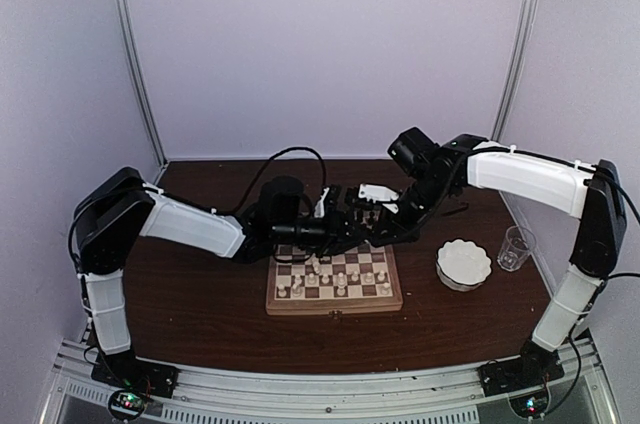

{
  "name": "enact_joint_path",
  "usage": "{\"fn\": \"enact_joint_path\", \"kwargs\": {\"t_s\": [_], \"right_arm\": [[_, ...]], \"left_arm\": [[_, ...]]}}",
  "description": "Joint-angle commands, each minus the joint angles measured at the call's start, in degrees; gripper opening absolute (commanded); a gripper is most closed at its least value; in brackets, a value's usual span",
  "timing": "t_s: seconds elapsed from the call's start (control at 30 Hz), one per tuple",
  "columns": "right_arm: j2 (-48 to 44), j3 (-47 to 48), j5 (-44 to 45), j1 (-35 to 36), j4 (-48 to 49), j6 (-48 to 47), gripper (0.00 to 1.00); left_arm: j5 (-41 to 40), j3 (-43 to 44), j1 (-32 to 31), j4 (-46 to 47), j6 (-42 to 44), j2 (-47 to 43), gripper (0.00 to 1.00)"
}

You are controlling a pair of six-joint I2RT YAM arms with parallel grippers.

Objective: Set up the chess pieces on the board
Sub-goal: Pass from the right arm to the left

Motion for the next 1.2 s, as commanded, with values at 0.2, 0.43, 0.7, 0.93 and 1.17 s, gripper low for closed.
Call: {"fn": "enact_joint_path", "kwargs": {"t_s": [0.2,0.43,0.7,0.93,1.17], "right_arm": [[-1.9,0.2,-1.4,0.4,2.0,1.7,0.14],[-7.2,-0.6,-4.6,-2.9,0.1,1.6,0.29],[-16.5,-5.3,-27.7,-15.0,5.1,10.9,0.41],[-16.3,-10.1,-34.1,-15.6,13.4,19.7,0.47],[-14.2,-9.7,-38.0,-14.8,16.2,23.0,0.47]], "left_arm": [[1.6,1.2,-0.1,6.1,-2.4,2.0,0.15],[0.7,-0.5,0.1,12.9,-3.4,1.2,0.09],[0.1,0.2,0.0,29.9,-4.6,1.6,0.09],[-0.4,2.1,-0.1,34.1,-5.9,2.8,0.09],[-0.7,2.5,-0.5,35.6,-7.1,3.8,0.09]]}}
